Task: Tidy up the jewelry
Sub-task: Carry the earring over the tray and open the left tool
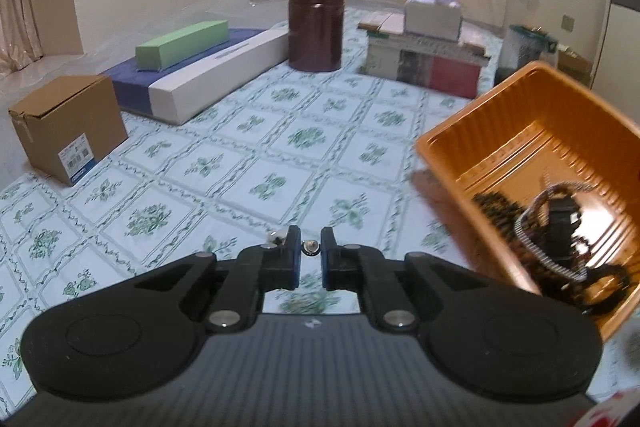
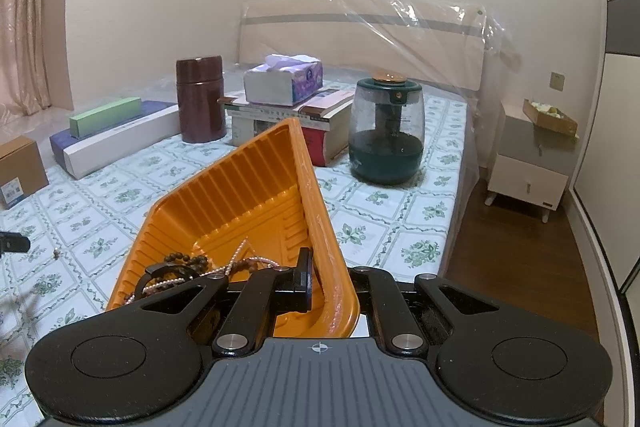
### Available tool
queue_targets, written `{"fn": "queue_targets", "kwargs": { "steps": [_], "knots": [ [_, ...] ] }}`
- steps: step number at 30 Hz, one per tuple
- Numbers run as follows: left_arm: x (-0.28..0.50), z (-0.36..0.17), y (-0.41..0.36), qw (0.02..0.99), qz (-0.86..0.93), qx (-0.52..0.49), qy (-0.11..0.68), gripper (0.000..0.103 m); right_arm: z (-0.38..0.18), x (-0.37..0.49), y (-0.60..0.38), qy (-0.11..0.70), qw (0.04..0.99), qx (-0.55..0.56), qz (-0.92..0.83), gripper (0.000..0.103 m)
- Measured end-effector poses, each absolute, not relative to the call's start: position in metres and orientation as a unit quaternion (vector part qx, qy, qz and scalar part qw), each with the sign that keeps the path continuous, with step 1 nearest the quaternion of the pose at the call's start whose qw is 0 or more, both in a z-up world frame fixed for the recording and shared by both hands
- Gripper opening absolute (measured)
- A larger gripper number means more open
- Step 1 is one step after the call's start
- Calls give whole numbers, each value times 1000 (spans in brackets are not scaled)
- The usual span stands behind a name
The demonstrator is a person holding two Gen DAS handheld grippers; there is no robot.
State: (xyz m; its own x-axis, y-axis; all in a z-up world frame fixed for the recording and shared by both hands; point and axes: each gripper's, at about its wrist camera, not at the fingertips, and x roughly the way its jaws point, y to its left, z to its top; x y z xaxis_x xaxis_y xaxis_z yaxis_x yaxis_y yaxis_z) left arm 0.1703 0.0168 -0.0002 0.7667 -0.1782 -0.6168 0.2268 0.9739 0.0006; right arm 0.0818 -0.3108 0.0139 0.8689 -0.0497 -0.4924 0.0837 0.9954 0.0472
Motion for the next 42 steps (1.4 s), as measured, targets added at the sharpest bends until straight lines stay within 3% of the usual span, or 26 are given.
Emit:
{"fn": "queue_targets", "kwargs": {
  "steps": [18,30,42],
  "knots": [
    [148,54,-41,932,-213,8,294,8,18,82,-309,251,967,34,-30,8],
    [136,49,-110,905,-297,16,304,8,19,83,-309,251,967,36,-29,8],
    [136,44,-130,897,-314,22,311,8,18,84,-308,251,967,38,-29,8]
  ]
}}
